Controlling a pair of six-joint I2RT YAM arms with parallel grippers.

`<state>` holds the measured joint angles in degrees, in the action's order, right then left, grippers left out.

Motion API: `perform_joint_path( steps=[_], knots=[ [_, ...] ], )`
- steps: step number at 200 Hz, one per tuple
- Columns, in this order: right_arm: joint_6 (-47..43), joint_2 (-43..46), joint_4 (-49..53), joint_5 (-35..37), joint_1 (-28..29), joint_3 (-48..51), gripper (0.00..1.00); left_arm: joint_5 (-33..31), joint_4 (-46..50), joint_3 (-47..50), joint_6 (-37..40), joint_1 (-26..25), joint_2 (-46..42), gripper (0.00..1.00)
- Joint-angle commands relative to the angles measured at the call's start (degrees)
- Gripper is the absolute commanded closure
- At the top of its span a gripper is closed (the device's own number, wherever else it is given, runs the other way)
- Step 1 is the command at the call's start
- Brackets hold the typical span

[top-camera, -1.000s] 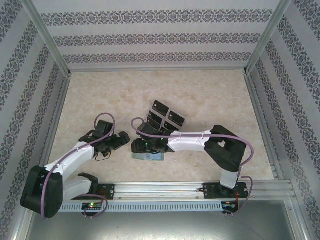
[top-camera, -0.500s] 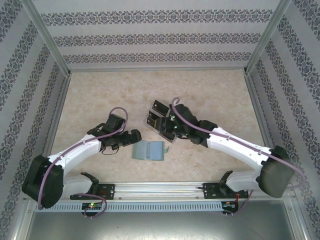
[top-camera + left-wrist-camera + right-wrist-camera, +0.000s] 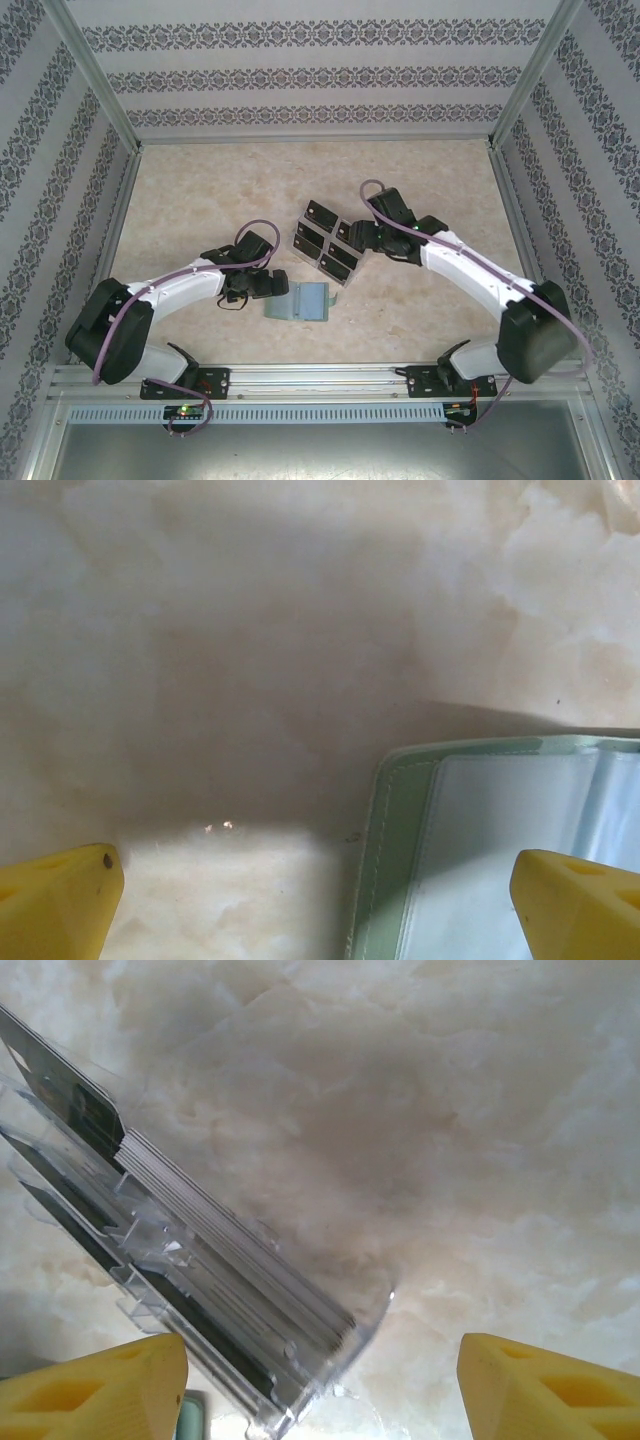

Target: Put the credit cards into the card holder

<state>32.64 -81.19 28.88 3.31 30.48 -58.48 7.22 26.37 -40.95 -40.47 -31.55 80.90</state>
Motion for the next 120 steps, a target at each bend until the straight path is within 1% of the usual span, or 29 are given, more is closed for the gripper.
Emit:
perform_joint_path(
  steps=[1, 30, 66, 120],
  knots=[
    [-5.7, -3.5, 1.6, -0.5, -0.6, -3.9, 0.27, -1.5, 1.2, -0.2, 0.7, -0.9, 0.7, 0.0],
    [-6.9, -7.1, 1.2, -1.0, -1.7, -5.2, 0.27, -1.4, 1.3, -0.2, 0.6, -1.0, 0.4, 0.0],
    [-6.9, -8.6, -0.4, -3.2, -1.7, -4.2, 0.27, -1.3, 1.0, -0.1, 0.3, -1.0, 0.0, 0.0],
    [-6.6, -12.0, -2.0, -4.5, -1.7, -4.6, 0.27, -1.1, 0.2, -0.1, 0.2, -1.0, 0.9, 0.0]
  ],
)
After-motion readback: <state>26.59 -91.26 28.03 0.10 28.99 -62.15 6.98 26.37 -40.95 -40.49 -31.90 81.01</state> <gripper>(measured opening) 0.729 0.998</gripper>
